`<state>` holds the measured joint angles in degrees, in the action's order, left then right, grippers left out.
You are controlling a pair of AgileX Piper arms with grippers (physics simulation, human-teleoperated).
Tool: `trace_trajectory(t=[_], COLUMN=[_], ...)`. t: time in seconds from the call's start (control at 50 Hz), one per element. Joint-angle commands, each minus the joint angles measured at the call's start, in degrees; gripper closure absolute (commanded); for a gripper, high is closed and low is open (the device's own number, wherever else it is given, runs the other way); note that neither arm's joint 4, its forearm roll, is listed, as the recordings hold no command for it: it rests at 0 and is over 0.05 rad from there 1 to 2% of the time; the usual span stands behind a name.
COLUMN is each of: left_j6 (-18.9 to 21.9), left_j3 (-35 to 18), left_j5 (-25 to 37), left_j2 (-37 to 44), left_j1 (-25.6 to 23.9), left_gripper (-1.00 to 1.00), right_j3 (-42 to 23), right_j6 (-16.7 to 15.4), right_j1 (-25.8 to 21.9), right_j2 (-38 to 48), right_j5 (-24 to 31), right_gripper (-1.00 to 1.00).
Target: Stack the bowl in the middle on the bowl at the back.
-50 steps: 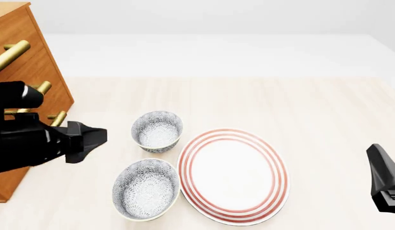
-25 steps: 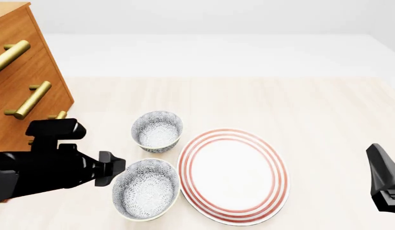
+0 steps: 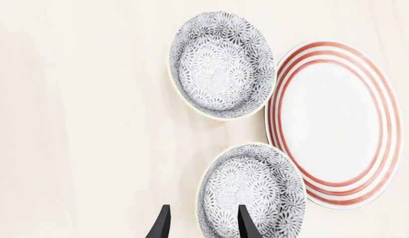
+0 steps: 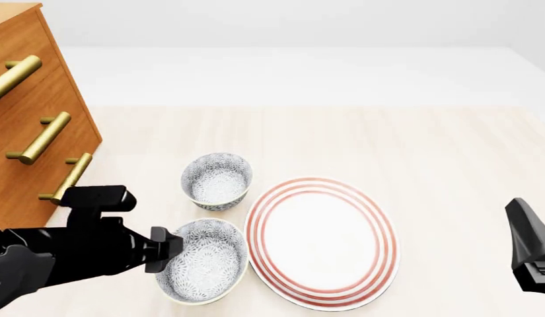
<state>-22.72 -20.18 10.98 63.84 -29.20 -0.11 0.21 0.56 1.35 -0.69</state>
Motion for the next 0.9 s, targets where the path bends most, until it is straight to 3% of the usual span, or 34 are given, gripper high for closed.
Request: trace_trajectory(t=[0.02,0.66,0.68,0.9], left_j6=[-1.13,-4.14,-4.11,-2.51], left_j3=[1.92,7.64,7.62,6.82], left_j5=[-4.08,-18.76,-18.60,-14.88], left_j2=[2.60,12.01,11.79,8.41], left_j1=[-0.90,-1.72,-1.55,0.09], left_gripper=[-1.00,-1.00,1.00,1.00], right_j3=[-0.04,-0.08,-0.08,-0.08], right_j6=[0.04,0.30,0.30,0.27], right_j1=[0.03,0.14,0.13,0.16], right_j2=[-0.18,-0.10,-0.13,-0.13], right_j5=[0.23,0.31,0.32,0.32], right_gripper=[-1.00,-1.00,-1.00,-1.00])
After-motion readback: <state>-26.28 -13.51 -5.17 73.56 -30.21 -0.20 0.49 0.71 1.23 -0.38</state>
